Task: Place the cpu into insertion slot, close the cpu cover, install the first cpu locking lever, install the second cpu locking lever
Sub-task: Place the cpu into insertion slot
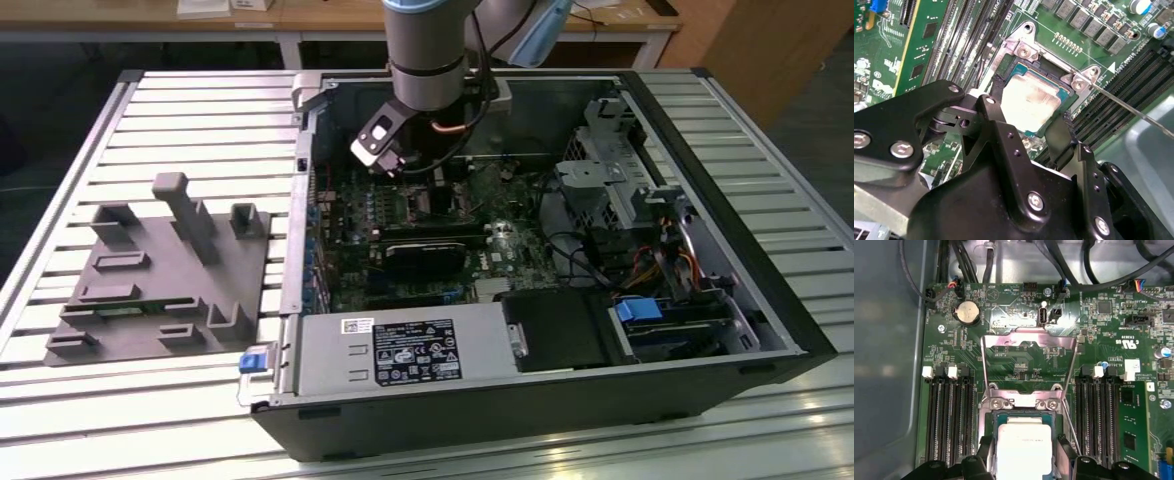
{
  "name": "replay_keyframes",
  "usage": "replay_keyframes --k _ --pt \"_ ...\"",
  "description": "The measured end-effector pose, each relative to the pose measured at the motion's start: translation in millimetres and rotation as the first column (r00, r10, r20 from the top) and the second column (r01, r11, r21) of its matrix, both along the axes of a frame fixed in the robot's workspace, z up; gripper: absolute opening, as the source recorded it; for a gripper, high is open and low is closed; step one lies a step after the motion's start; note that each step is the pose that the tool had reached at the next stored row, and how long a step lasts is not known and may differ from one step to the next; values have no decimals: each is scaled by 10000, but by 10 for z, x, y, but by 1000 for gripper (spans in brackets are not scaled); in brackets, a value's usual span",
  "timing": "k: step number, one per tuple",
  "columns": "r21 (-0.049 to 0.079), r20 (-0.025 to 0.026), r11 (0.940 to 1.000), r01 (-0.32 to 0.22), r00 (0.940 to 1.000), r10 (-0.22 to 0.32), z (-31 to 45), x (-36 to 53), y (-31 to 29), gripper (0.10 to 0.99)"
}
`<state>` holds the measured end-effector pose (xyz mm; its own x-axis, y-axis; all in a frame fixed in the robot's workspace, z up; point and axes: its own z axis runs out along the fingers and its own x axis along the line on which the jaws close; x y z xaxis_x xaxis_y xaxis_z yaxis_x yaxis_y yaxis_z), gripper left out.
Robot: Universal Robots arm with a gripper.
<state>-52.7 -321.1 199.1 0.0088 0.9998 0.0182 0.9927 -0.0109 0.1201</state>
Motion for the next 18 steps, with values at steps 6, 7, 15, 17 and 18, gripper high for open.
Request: replay_keyframes --k 6,7,15,17,18 --pt "0 0 10000 0 10000 0 105 0 0 612" --pt "0 0 10000 0 10000 0 125 0 0 612" --pt "0 3 10000 0 10000 0 269 0 2 612" --pt "1 3 10000 0 10000 0 279 0 2 612" --pt "2 5 10000 0 10000 0 279 0 2 612"
